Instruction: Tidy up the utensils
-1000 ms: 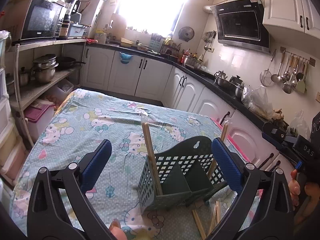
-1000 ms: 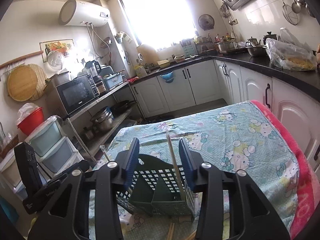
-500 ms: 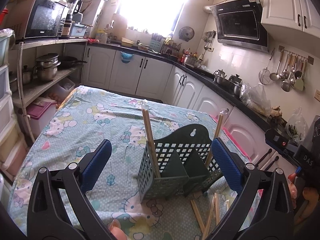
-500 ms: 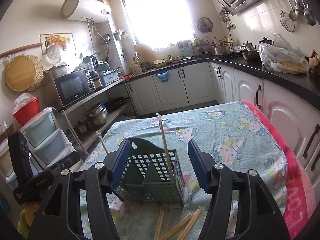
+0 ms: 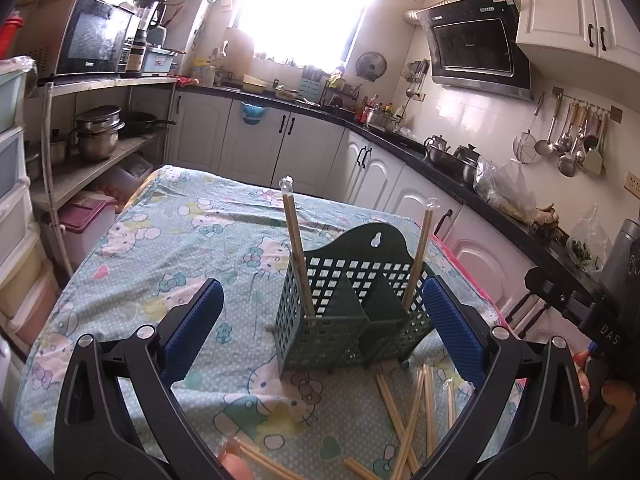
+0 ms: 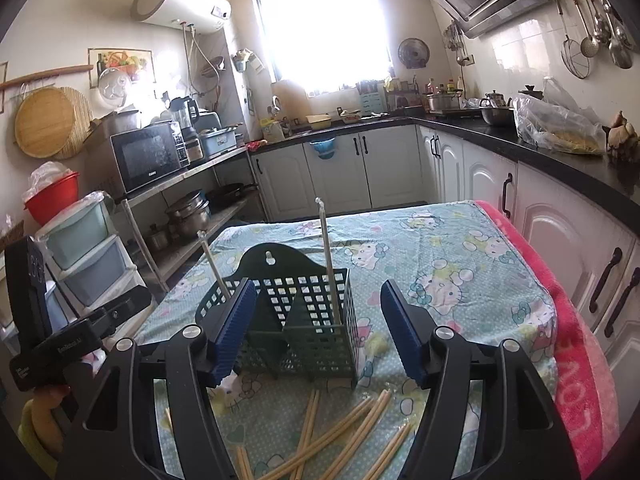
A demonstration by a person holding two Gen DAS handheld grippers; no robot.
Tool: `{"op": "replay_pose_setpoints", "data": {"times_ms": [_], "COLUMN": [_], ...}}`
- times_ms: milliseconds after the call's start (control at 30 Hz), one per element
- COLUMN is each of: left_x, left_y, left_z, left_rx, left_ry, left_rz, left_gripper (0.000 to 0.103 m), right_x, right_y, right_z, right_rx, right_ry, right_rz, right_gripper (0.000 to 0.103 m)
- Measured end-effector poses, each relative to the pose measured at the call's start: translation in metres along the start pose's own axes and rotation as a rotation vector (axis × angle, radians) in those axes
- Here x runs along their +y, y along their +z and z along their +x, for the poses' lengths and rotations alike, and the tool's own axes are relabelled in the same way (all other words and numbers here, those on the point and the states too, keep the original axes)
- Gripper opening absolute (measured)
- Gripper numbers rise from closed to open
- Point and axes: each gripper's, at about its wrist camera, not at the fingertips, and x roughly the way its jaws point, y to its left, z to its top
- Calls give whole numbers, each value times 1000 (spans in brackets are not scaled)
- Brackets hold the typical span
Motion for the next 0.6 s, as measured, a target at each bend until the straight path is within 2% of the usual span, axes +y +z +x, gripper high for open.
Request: {"op": "replay_pose_setpoints", "data": {"times_ms": [600], "left_x": [14], "left_y": [-23], "left_z": [-27], "left_rx": [14], "left_ry": [31], "left_rz": [-34], "left_gripper": [92], "right_x": [12], "right_y": [-23], "right_z": [-15], "right_rx": [33], "right_ry": [7], "right_rz": [-49], "right_gripper": [63]}}
